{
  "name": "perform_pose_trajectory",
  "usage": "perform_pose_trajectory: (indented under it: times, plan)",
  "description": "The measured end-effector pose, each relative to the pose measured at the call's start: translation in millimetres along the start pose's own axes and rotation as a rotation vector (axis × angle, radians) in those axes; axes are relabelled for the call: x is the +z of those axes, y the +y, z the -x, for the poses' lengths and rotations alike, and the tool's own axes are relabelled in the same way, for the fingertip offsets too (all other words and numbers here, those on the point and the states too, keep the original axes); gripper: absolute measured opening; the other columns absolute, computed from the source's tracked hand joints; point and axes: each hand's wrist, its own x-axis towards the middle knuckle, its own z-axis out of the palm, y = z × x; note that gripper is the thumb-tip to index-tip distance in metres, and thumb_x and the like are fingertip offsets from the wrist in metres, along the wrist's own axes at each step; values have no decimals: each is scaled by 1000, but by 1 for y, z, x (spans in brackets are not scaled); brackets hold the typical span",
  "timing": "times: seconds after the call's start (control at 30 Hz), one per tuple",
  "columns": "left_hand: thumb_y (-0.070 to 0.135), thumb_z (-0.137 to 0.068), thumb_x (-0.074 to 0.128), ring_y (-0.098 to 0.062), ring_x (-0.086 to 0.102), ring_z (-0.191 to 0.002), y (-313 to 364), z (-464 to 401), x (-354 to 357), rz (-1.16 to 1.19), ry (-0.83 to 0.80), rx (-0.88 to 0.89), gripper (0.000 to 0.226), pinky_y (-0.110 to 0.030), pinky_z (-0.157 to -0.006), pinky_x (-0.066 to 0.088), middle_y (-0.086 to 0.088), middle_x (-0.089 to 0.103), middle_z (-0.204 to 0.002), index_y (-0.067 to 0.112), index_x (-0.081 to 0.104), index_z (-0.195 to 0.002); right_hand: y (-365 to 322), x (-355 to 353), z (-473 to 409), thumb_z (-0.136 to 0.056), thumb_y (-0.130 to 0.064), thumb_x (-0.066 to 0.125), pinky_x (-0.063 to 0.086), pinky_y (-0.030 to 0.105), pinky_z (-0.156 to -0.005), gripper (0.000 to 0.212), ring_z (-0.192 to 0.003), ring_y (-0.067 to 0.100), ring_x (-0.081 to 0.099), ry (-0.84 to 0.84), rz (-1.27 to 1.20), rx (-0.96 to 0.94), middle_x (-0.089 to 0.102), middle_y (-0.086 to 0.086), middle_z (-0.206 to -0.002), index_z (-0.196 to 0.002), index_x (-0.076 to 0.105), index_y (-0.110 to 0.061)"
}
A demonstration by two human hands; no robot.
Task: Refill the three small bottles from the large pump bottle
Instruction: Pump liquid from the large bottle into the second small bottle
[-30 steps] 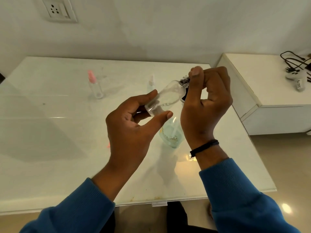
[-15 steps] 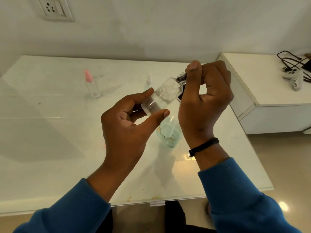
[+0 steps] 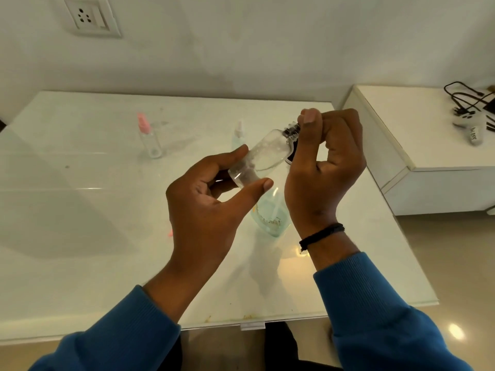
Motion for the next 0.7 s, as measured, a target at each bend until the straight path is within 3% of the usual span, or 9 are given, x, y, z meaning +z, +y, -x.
perform_pose_trajectory:
  times: [0.7]
  plan:
    - [16,-73,88,-7,74,-98,-1,-1,-2,33,3,-12,48,-21,-82,60,9,74,-107,9,72,-117,3,-2,-2,-99,-8,60,42,51,-62,32,-69,25,49,-22,13,-2,51,-4,-75,-68,61,-1]
